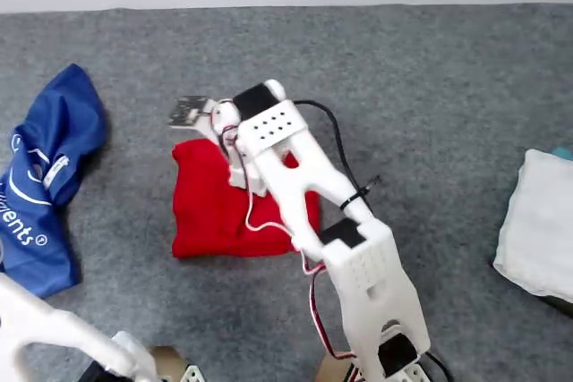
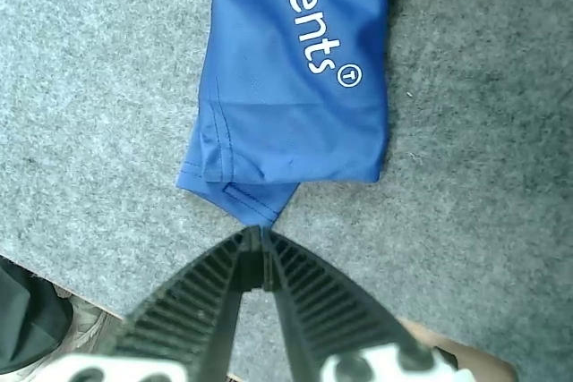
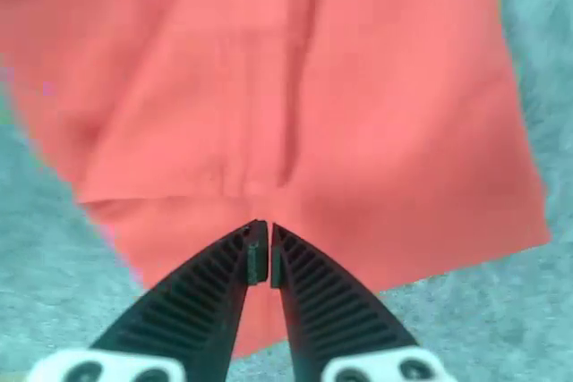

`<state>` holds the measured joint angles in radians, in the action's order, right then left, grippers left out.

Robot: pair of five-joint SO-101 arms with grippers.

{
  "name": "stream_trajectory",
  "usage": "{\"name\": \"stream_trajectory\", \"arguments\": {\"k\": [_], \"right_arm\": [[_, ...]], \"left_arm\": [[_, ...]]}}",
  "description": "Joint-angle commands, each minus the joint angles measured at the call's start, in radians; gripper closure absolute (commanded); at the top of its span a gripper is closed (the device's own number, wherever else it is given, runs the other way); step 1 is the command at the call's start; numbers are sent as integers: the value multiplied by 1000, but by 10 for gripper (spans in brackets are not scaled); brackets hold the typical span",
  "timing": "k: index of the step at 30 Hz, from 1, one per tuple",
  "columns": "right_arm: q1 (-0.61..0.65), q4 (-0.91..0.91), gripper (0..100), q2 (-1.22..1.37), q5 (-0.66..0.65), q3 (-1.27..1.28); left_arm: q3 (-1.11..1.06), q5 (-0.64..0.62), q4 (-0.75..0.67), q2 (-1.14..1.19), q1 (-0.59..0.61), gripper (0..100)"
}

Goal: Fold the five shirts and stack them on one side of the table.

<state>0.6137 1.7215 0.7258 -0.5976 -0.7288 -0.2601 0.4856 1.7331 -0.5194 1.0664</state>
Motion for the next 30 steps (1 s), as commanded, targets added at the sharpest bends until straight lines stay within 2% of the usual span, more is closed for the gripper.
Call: {"name": "stream_trajectory", "arguments": {"k": [1,11,18,22,30], "right_arm": [[-2,-15,988,25,-6,-43],[245,-4,988,7,8,-61],[314,64,989,-107,46,-176],[252,73,989,-150,41,-187],[-18,74,989,-136,44,-55]], "left_arm": [[5,3,12,-31,2,994],[5,3,12,-31,2,994],[5,3,9,-31,2,994],[5,3,8,-31,2,994],[5,3,6,-31,2,994]]}}
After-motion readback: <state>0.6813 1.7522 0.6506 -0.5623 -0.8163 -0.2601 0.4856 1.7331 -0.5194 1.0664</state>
